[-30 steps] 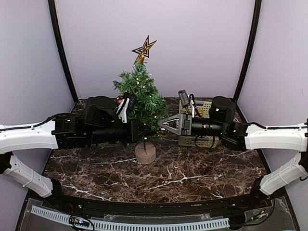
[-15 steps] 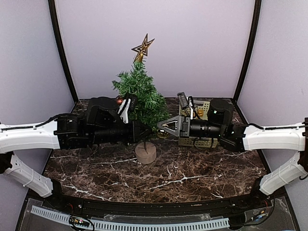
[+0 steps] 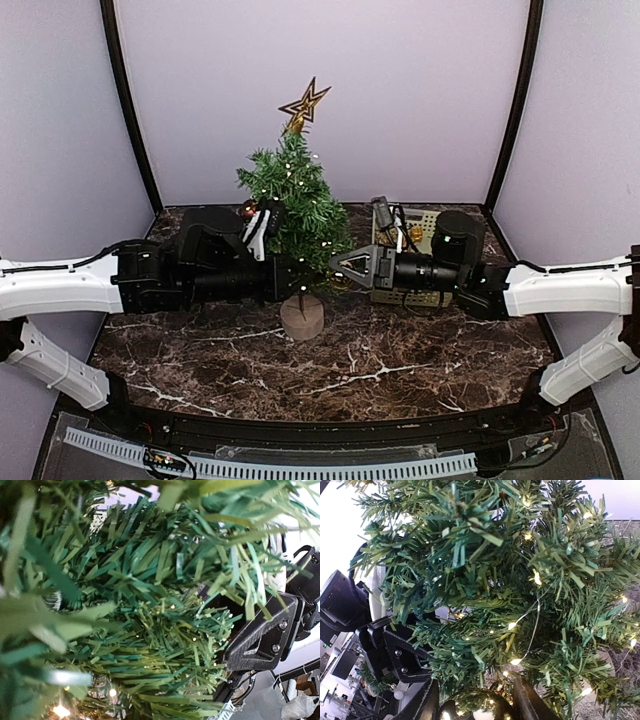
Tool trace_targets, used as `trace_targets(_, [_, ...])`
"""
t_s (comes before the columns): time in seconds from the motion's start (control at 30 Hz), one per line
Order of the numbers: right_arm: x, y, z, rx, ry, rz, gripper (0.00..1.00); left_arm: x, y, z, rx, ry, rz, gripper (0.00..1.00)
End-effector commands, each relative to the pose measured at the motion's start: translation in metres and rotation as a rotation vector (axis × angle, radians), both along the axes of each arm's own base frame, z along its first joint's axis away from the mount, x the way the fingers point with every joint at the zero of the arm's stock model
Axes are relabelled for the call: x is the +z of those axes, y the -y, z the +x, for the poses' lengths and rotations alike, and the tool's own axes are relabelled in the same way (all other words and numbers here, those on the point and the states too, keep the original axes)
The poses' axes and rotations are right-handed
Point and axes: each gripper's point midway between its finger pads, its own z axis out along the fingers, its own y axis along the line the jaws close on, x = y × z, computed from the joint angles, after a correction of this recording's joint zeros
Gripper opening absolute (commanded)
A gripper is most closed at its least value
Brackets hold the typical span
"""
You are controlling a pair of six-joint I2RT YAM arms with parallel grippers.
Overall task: Decorate the small christmas tree
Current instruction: Hang the ornament ball on the branch, then pick up the ornament pick from the bin.
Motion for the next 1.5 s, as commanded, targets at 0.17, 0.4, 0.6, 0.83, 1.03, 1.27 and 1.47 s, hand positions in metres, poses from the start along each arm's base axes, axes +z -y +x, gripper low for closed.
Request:
trace_targets(0.17, [0.015, 0.005, -0.005, -0.001, 0.050, 0.043, 0.52, 0.021, -0.015, -0.015, -0.056, 0.025, -0.052, 0.23])
trace_targets(0.4, [0.021, 0.015, -0.007, -0.030, 0.075, 0.032, 0.70, 0.029, -0.031, -0.039, -0.148, 0.024, -0.028, 0.49])
trace_targets(0.6, [0.034, 0.026, -0.008, -0.065, 0.105, 0.018, 0.75, 0.043, -0.058, -0.046, -0.128, 0.005, -0.030, 0.57])
trace_targets(0.83, [0.040, 0.052, 0.006, -0.202, 0.131, -0.065, 0.80, 0.032, -0.092, -0.037, -0.055, -0.090, 0.029, 0.62])
trace_targets(1.03, [0.024, 0.092, 0.038, -0.341, 0.046, -0.103, 0.80, 0.011, -0.113, -0.028, -0.013, -0.149, 0.006, 0.62])
trace_targets(1.27, [-0.029, 0.146, 0.087, -0.498, -0.079, -0.261, 0.76, -0.031, -0.132, -0.017, 0.058, -0.207, -0.011, 0.66])
trace_targets(1.47, [-0.062, 0.185, 0.124, -0.613, -0.085, -0.469, 0.71, -0.064, -0.168, 0.004, 0.193, -0.235, 0.005, 0.68])
